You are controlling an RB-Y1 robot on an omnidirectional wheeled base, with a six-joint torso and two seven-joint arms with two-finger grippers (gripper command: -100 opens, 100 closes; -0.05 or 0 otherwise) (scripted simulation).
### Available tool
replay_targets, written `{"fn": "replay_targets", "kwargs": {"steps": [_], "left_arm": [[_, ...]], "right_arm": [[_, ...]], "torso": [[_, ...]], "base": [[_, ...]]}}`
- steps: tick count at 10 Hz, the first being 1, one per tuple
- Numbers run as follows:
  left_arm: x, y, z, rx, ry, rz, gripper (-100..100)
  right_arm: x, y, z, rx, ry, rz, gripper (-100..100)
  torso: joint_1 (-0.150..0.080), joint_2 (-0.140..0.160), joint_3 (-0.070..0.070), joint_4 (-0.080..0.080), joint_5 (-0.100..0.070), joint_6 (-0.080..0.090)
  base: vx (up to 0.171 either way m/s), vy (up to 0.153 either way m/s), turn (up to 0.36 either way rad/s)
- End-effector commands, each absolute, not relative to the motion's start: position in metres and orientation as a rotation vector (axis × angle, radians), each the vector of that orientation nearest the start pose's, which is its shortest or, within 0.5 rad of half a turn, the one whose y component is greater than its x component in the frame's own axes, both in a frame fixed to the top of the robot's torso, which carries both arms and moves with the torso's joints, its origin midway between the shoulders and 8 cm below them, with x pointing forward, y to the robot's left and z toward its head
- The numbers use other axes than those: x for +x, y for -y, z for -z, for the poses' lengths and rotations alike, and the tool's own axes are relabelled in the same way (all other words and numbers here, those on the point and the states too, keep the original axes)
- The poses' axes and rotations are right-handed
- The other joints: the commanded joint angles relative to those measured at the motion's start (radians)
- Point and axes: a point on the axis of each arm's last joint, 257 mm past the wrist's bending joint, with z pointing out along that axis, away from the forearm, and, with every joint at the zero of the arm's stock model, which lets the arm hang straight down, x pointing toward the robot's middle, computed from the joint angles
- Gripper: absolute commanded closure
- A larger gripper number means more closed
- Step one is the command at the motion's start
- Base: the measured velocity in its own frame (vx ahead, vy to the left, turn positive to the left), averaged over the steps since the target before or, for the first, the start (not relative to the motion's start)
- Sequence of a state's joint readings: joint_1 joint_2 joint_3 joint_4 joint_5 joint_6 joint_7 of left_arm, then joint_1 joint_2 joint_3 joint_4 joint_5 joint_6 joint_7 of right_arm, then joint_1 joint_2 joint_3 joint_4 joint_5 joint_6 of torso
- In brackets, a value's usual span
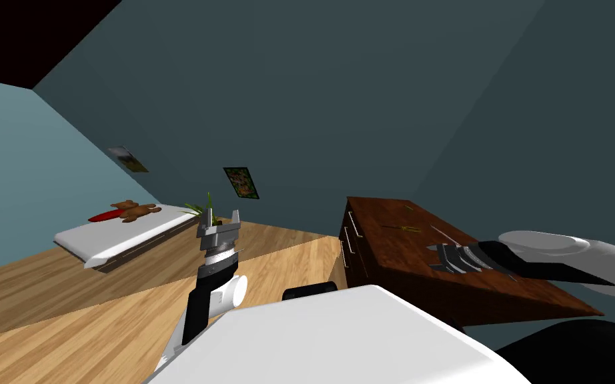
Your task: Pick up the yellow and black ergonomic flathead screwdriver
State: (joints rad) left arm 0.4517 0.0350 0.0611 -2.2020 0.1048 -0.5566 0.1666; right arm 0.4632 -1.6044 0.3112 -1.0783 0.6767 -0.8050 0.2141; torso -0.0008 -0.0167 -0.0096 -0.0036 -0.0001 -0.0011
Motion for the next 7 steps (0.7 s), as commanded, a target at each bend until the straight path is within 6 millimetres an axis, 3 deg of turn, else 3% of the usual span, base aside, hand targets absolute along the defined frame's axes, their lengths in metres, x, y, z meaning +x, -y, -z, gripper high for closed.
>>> {"fn": "replay_targets", "kwargs": {"steps": [1, 2, 5, 7], "left_arm": [[0.348, -0.308, -0.018, -0.732, -0.503, 1.481, 0], [0.348, -0.308, -0.018, -0.732, -0.503, 1.481, 0], [0.348, -0.308, -0.018, -0.732, -0.503, 1.481, 0], [0.348, -0.308, -0.018, -0.732, -0.503, 1.481, 0]], "right_arm": [[0.186, 0.683, 0.288, -1.013, -2.674, 0.143, -100], [0.186, 0.683, 0.288, -1.013, -2.674, 0.143, -100], [0.149, 0.707, 0.284, -1.055, -2.782, 0.171, -100], [0.123, 0.712, 0.289, -1.063, -2.845, 0.152, -100]], "torso": [[0.000, 0.000, 0.000, 0.000, 0.000, 0.000], [-0.001, -0.001, -0.001, 0.000, 0.000, 0.000], [0.000, 0.004, 0.002, 0.001, 0.000, 0.000], [-0.001, 0.003, 0.002, 0.001, -0.001, 0.001]], "base": [[0.241, -0.080, 0.375], [0.179, -0.071, 0.092], [0.170, -0.068, 0.236], [0.169, -0.098, 0.166]]}}
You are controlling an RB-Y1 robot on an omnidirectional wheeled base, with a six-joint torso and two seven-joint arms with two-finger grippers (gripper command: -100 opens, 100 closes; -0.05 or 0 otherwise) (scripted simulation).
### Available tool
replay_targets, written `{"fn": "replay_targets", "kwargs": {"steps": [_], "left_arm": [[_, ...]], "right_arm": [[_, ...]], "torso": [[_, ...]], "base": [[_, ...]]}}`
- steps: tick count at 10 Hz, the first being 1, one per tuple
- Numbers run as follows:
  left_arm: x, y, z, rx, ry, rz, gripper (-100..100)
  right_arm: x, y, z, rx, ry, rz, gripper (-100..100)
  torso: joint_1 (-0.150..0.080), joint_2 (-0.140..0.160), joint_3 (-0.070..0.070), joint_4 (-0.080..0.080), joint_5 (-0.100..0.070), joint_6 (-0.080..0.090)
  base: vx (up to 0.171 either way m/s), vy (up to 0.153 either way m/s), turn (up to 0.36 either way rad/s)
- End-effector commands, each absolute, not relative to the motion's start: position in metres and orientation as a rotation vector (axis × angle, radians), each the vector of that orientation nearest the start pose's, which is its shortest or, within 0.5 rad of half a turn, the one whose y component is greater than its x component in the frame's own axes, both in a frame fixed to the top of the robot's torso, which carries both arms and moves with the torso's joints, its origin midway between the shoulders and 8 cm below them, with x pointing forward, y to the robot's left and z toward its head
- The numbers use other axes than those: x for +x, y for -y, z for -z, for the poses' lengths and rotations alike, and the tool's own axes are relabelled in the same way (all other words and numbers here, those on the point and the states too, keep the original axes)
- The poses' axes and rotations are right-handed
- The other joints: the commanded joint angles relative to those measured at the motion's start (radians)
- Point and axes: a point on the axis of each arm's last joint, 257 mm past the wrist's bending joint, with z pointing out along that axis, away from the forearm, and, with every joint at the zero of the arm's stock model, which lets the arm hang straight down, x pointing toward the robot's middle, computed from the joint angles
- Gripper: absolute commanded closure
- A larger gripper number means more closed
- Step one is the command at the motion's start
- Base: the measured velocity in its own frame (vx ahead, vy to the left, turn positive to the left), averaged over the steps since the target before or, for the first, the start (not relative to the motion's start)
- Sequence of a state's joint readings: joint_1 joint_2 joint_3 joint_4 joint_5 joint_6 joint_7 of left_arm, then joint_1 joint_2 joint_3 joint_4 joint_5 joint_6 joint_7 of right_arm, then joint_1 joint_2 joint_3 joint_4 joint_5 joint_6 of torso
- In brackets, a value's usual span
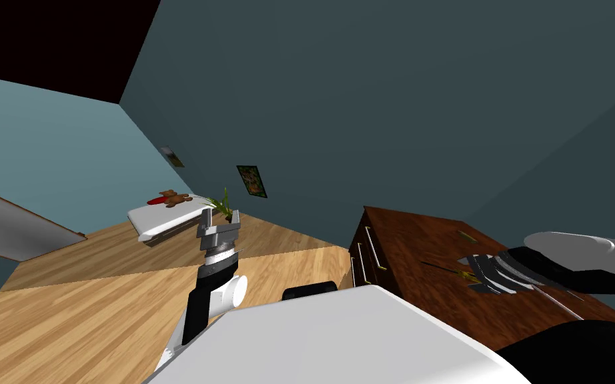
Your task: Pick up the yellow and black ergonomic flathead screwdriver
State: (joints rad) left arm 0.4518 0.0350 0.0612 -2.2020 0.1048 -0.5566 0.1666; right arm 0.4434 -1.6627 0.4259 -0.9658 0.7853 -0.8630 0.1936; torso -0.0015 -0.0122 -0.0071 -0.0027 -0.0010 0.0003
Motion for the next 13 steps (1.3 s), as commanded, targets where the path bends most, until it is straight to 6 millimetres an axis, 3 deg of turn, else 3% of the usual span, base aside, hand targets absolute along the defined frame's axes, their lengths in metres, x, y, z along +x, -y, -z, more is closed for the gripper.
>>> {"fn": "replay_targets", "kwargs": {"steps": [1, 2, 3, 4, 5, 6, 8, 9, 13], "left_arm": [[0.348, -0.308, -0.018, -0.732, -0.503, 1.481, 0], [0.348, -0.308, -0.018, -0.732, -0.503, 1.481, 0], [0.348, -0.308, -0.018, -0.732, -0.503, 1.481, 0], [0.348, -0.308, -0.018, -0.732, -0.502, 1.481, 0], [0.348, -0.308, -0.018, -0.732, -0.502, 1.481, 0], [0.348, -0.307, -0.018, -0.732, -0.502, 1.481, 0], [0.348, -0.308, -0.018, -0.732, -0.503, 1.481, 0], [0.348, -0.308, -0.018, -0.732, -0.502, 1.481, 0], [0.348, -0.308, -0.018, -0.732, -0.502, 1.481, 0]], "right_arm": [[0.123, 0.712, 0.289, -1.063, -2.845, 0.152, -100], [0.112, 0.712, 0.293, -1.063, -2.869, 0.137, -100], [0.118, 0.714, 0.291, -1.060, -2.857, 0.146, -100], [0.116, 0.715, 0.291, -1.062, -2.858, 0.144, 0], [0.109, 0.713, 0.303, -1.049, -2.861, 0.141, -100], [0.101, 0.711, 0.315, -1.036, -2.865, 0.138, -100], [0.100, 0.711, 0.314, -1.038, -2.866, 0.133, -100], [0.100, 0.711, 0.314, -1.037, -2.866, 0.136, 100], [0.100, 0.712, 0.314, -1.039, -2.865, 0.137, 100]], "torso": [[0.000, 0.000, 0.000, 0.000, 0.000, 0.000], [0.003, 0.005, 0.003, 0.001, 0.001, 0.001], [0.005, 0.008, 0.005, 0.002, 0.001, 0.001], [0.006, 0.010, 0.006, 0.002, 0.002, 0.001], [0.007, 0.011, 0.007, 0.003, 0.002, 0.001], [0.006, 0.011, 0.007, 0.003, 0.001, 0.001], [0.005, 0.011, 0.006, 0.003, 0.001, 0.001], [0.006, 0.011, 0.007, 0.003, 0.002, 0.001], [0.007, 0.012, 0.007, 0.003, 0.002, 0.002]], "base": [[0.074, -0.051, 0.058], [0.035, -0.025, 0.064], [0.016, -0.013, 0.017], [0.000, 0.000, 0.000], [0.015, -0.019, 0.061], [0.022, -0.037, 0.099], [0.012, -0.026, 0.033], [0.000, 0.000, 0.000], [0.000, 0.000, 0.000]]}}
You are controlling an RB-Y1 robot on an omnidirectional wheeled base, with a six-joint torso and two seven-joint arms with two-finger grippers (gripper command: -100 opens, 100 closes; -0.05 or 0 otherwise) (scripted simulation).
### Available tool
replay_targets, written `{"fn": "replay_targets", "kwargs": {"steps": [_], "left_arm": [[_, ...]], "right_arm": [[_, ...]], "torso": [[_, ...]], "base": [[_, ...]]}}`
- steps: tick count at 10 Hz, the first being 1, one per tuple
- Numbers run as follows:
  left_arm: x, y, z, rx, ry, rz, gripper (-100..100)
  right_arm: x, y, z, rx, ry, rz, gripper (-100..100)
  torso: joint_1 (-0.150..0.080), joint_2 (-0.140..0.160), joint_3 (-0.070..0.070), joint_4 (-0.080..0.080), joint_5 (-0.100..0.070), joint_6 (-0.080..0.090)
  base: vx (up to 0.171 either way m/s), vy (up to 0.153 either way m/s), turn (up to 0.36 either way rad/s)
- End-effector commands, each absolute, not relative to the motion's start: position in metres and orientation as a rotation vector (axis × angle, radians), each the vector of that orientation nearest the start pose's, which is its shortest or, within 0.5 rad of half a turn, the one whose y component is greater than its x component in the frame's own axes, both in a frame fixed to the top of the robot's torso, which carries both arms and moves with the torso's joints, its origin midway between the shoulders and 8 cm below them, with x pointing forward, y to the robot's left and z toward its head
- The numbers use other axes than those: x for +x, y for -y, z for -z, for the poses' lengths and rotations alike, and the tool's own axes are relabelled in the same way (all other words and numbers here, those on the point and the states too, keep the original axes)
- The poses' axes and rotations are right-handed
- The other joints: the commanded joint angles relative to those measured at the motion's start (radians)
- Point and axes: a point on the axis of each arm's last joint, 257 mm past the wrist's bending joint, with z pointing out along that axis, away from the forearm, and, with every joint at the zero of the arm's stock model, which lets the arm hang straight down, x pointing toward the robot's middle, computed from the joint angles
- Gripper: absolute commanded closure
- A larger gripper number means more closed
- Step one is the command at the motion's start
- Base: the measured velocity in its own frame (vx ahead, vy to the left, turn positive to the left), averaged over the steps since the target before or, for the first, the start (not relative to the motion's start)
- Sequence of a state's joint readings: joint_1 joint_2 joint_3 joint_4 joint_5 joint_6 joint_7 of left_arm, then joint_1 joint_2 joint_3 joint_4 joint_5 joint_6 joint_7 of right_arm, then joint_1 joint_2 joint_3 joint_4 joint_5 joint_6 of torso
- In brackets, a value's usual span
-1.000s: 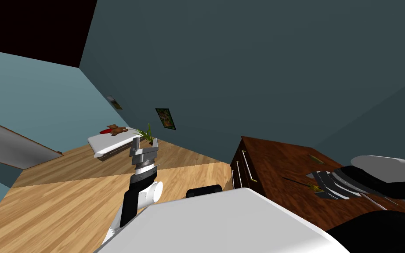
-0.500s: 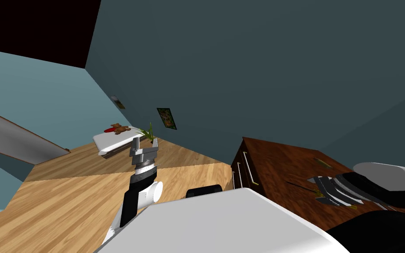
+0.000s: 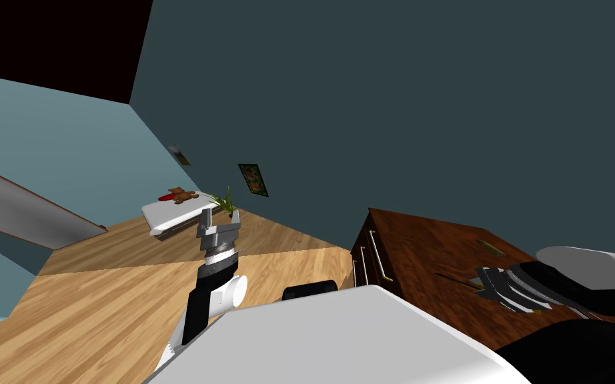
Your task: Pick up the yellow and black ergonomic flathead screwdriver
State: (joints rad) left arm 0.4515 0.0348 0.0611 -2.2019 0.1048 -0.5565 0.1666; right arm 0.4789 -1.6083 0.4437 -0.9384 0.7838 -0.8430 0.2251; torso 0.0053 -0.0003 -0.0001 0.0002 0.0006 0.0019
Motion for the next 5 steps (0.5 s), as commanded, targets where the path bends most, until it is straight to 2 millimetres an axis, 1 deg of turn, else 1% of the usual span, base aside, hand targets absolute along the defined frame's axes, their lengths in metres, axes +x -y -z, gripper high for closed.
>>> {"fn": "replay_targets", "kwargs": {"steps": [1, 2, 3, 4, 5], "left_arm": [[0.348, -0.308, -0.018, -0.732, -0.502, 1.481, 0], [0.348, -0.308, -0.018, -0.732, -0.502, 1.481, 0], [0.348, -0.308, -0.018, -0.732, -0.502, 1.481, 0], [0.348, -0.307, -0.018, -0.732, -0.502, 1.481, 0], [0.348, -0.307, -0.018, -0.732, -0.502, 1.481, 0]], "right_arm": [[0.100, 0.712, 0.314, -1.039, -2.865, 0.137, 0], [0.111, 0.714, 0.300, -1.052, -2.861, 0.142, 100], [0.113, 0.714, 0.297, -1.055, -2.860, 0.142, 100], [0.110, 0.715, 0.299, -1.054, -2.860, 0.143, 100], [0.110, 0.714, 0.298, -1.054, -2.861, 0.142, 0]], "torso": [[0.000, 0.000, 0.000, 0.000, 0.000, 0.000], [0.000, 0.000, 0.000, 0.000, 0.000, 0.000], [0.002, 0.001, 0.001, 0.000, 0.001, 0.001], [0.003, 0.002, 0.001, 0.000, 0.001, 0.001], [0.002, 0.001, 0.001, 0.000, 0.001, 0.000]], "base": [[0.000, 0.000, 0.000], [-0.016, 0.021, -0.100], [-0.023, 0.034, -0.082], [-0.010, 0.016, -0.015], [0.000, 0.000, 0.000]]}}
